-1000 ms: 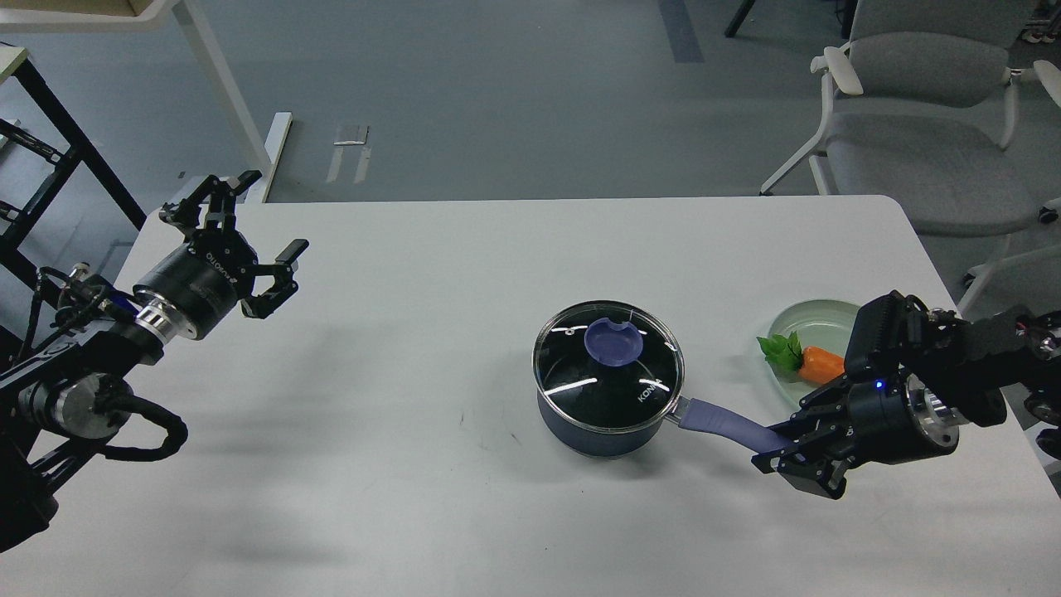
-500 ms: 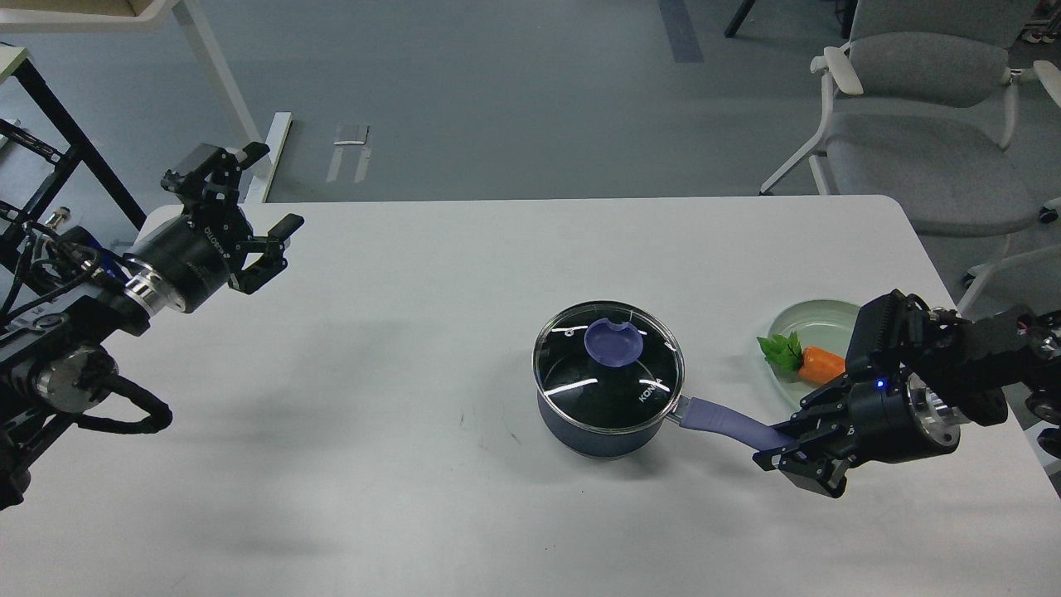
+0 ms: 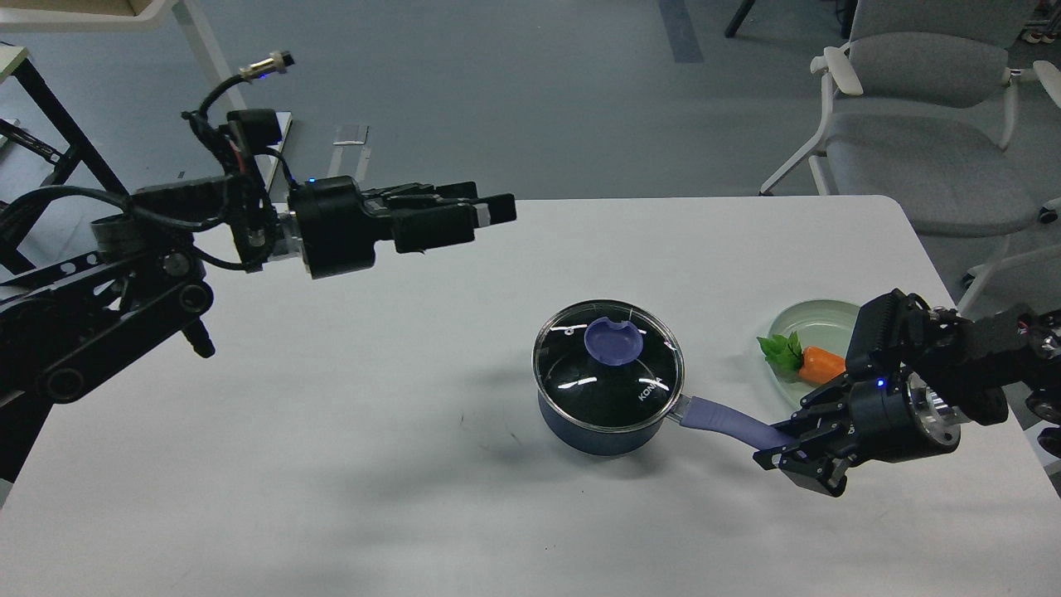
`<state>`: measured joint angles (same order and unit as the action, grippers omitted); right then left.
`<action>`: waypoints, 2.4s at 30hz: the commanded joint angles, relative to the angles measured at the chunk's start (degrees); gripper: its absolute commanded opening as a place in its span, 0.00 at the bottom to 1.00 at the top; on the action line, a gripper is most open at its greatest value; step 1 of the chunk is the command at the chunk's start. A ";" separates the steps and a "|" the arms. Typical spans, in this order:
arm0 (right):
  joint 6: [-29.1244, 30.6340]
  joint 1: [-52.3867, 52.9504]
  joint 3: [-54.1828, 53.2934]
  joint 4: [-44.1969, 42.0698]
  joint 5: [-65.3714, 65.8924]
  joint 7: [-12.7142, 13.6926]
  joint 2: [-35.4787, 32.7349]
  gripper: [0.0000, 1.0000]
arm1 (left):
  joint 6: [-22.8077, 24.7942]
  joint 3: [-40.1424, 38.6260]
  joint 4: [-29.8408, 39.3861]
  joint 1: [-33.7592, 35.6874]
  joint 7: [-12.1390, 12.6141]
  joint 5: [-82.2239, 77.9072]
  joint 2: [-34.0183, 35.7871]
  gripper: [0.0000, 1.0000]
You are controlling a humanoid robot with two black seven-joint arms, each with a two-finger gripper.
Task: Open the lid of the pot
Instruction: 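Raise the left arm and reach over the pot toward the lid, then grasp the purple knob of the glass lid with the left gripper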
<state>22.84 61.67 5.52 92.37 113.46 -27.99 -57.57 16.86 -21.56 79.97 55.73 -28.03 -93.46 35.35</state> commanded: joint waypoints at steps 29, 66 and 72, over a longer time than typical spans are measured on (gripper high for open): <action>0.01 -0.41 -0.07 0.01 -0.17 -0.01 0.01 0.25 | -7.81 22.08 -17.04 11.06 0.03 -17.02 -21.11 0.99; 0.01 -0.41 0.02 0.01 -0.43 -0.01 -0.08 0.26 | -12.20 22.52 -22.14 9.39 0.03 -17.19 -25.15 0.47; 0.01 -0.41 0.02 0.01 -0.52 -0.01 -0.35 0.26 | -12.82 22.00 -20.82 11.14 0.03 -17.19 -23.75 0.47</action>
<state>22.86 61.26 5.48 92.38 112.95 -28.01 -57.81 4.11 0.77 58.41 65.86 -28.00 -110.65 10.74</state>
